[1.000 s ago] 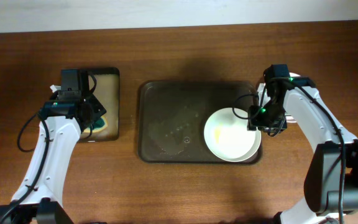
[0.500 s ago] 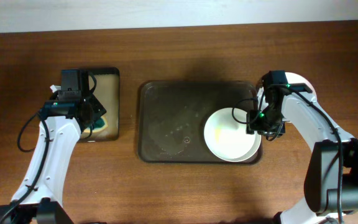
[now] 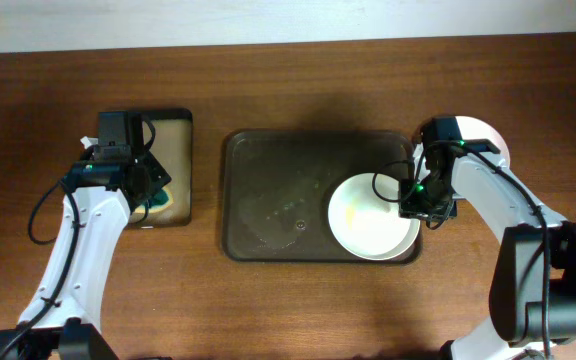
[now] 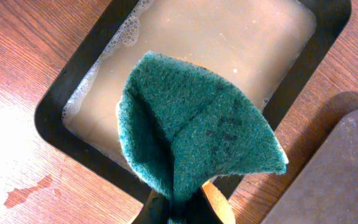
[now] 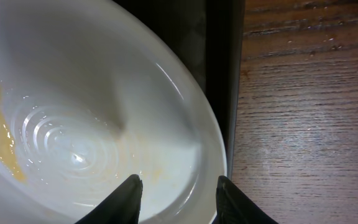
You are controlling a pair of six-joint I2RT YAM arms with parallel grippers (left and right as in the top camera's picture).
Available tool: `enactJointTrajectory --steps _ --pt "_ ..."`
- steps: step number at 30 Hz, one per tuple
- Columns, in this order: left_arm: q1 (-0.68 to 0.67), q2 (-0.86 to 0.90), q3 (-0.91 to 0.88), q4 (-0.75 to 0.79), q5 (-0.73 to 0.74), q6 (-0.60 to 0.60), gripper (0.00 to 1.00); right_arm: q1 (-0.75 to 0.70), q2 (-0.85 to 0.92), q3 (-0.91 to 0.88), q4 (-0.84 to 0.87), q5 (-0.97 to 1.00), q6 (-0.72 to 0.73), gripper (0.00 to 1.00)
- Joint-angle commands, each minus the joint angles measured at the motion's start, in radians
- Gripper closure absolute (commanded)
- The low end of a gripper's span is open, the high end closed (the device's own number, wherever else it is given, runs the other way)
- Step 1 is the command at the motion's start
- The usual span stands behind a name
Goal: Clean dirty plates on tray and stack at the side
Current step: 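Release the pink plate and grip the white bowl rim with right gripper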
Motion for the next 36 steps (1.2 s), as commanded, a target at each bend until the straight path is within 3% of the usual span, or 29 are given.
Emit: enactJointTrajectory --steps 1,4,8,12,26,36 --pt "0.005 -0.003 -0.003 0.003 0.007 0.005 1.00 0.005 0.007 -0.006 0.001 -0.006 0.002 0.60" --pt "0.005 -0.003 -0.003 0.003 0.007 0.005 1.00 0.005 0.007 -0.006 0.002 0.000 0.002 0.58" --pt "0.005 -0.003 -0.003 0.003 0.008 0.005 1.00 0.003 0.007 -0.006 0.013 0.063 0.002 0.48" --pt "0.005 -0.003 -0.003 0.003 0.007 0.005 1.00 0.004 0.007 -0.006 0.013 0.073 0.002 0.47" --pt "0.005 -0.003 -0.003 0.003 0.007 0.005 1.00 0.005 0.008 -0.024 0.027 -0.011 0.028 0.57" --pt "0.005 -0.003 -0.003 0.003 0.008 0.005 1.00 0.005 0.008 -0.024 0.027 -0.144 0.027 0.57"
